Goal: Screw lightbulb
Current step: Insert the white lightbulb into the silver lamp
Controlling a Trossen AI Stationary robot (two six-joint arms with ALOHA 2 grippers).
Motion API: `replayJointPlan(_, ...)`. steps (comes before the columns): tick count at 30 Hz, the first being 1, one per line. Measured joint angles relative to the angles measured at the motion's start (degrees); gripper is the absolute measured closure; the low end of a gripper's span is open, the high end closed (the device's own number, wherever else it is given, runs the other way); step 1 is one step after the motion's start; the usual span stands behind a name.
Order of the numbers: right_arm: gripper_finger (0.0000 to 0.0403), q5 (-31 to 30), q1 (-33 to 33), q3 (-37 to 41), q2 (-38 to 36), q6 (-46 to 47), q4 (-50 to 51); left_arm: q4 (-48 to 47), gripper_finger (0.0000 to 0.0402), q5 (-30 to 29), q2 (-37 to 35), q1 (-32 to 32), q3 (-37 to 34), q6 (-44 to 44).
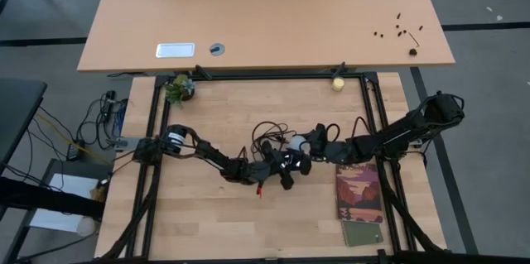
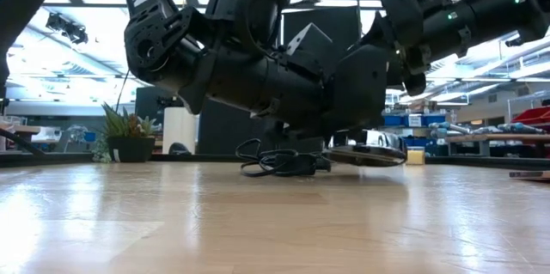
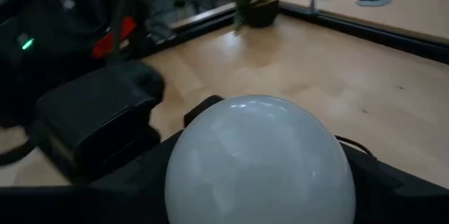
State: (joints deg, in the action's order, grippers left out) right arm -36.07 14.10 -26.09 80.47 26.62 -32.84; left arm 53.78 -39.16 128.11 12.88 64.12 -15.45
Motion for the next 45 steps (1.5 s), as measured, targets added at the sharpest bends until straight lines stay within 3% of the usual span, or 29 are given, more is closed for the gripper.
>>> replayJointPlan(7, 0.0123, -5.3, 2.0, -0.1, 0.0, 6.0, 0.6, -0.2, 0.0214, -1.8, 0.0, 0.6, 1.3, 0.1)
replayJointPlan(10, 0.0123, -5.0, 2.5, -0.1, 0.0, 2.3, -0.6, -0.1, 0.0214, -2.0, 0.0, 0.7, 1.4, 1.8)
replayJointPlan(14, 0.0105, -0.7, 2.9, 0.0, 0.0, -4.7, -3.0, 0.0, 0.0214, -1.3, 0.0, 0.8, 1.6, 2.0)
replayJointPlan(18, 0.0063, 9.2, 1.9, 0.1, -0.2, -6.4, -0.9, -0.4, 0.0214, -0.7, -0.1, 1.1, 1.4, 3.3)
replayJointPlan(21, 0.0031, 15.2, 0.8, 0.0, -1.5, -6.2, 5.2, -0.4, 0.0214, -0.8, -0.1, 1.1, 1.4, 4.2)
replayJointPlan(24, 0.0009, 17.2, 0.4, -2.5, -3.9, -6.0, 17.4, -1.0, 0.0214, -0.8, -0.1, 1.1, 1.4, 4.9)
replayJointPlan(33, 0.0015, 20.8, 0.3, -16.2, -6.7, -17.8, 49.9, -5.7, 0.0214, 7.2, -0.1, 0.2, 1.3, 7.4)
replayJointPlan(38, 0.0016, 26.8, 0.3, -21.2, -6.7, -27.9, 57.9, -5.7, 0.0214, 12.0, -0.2, 0.2, 1.3, 8.0)
replayJointPlan(45, 0.0022, 27.9, -0.1, -23.2, -6.5, -36.9, 60.9, -5.9, 0.0214, 16.2, -0.4, -0.3, 1.7, 8.0)
